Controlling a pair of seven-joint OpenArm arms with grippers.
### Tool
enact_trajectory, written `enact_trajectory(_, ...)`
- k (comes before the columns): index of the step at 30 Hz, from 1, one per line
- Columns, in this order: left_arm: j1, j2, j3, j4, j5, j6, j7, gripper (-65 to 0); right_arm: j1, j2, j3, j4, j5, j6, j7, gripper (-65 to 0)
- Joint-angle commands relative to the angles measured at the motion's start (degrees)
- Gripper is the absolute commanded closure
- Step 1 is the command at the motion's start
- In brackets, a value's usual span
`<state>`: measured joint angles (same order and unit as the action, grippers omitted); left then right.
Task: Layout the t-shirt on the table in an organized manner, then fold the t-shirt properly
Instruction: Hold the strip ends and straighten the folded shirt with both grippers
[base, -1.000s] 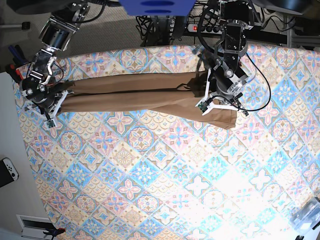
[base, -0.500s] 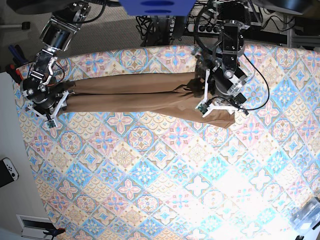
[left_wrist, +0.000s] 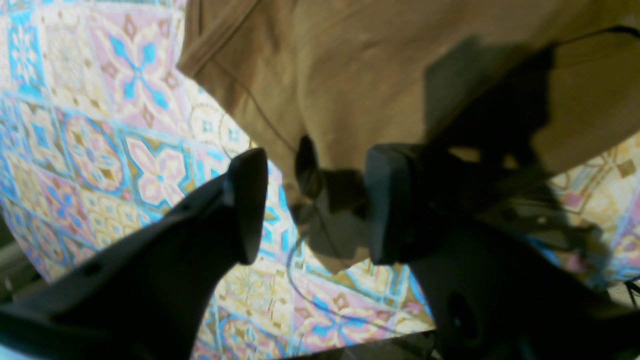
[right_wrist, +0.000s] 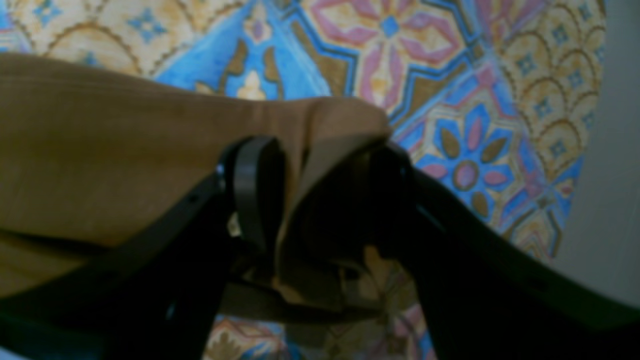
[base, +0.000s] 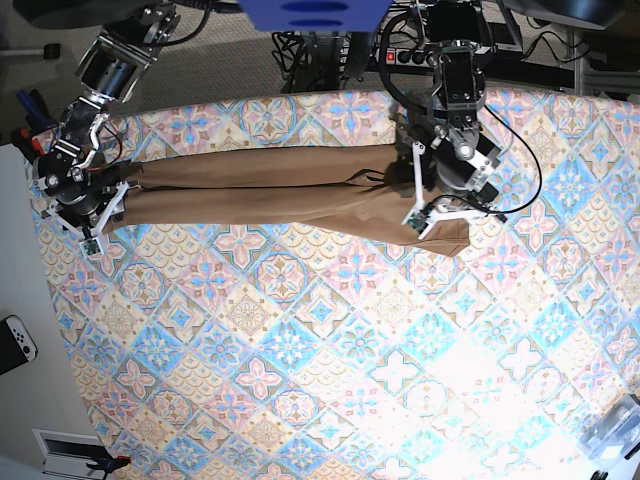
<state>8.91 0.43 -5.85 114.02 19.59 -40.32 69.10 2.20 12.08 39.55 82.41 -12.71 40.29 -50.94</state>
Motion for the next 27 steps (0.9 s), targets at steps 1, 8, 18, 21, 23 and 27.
enact_trajectory(1,-0.69,0.15,-0.70,1.19,0.32,0.32,-0.31,-30.6,0.92,1.07,0.32,0.89,0.18,-0.29,1.40,-27.7)
enact_trajectory(8,-0.77,0.15,-2.99,1.19,0.32,0.32,-0.31,-30.6,1.10,0.89,6.91,0.89,0.09,-0.29,11.33,-27.6)
enact_trajectory(18,-0.69,0.06,-2.99,1.19,0.41,0.32,-0.31,-30.6,1.28,0.63,22.38,1.06,0.36,-0.29,21.71,-27.6)
enact_trajectory(21,-0.86,0.06,-2.99,1.19,0.41,0.32,-0.31,-30.6,4.00,0.63,26.69,1.32,0.62,-0.29,24.34,-27.6)
enact_trajectory(23,-1.39,0.06,-2.64,1.19,0.41,0.32,-0.40,-30.6,5.76,0.63,28.54,1.32,0.53,-0.29,25.22,-27.6)
enact_trajectory(27,-1.74,0.06,-2.81,1.19,0.41,0.32,-0.40,-30.6,5.94,-0.87,28.36,1.32,0.53,-0.29,22.85,-27.6)
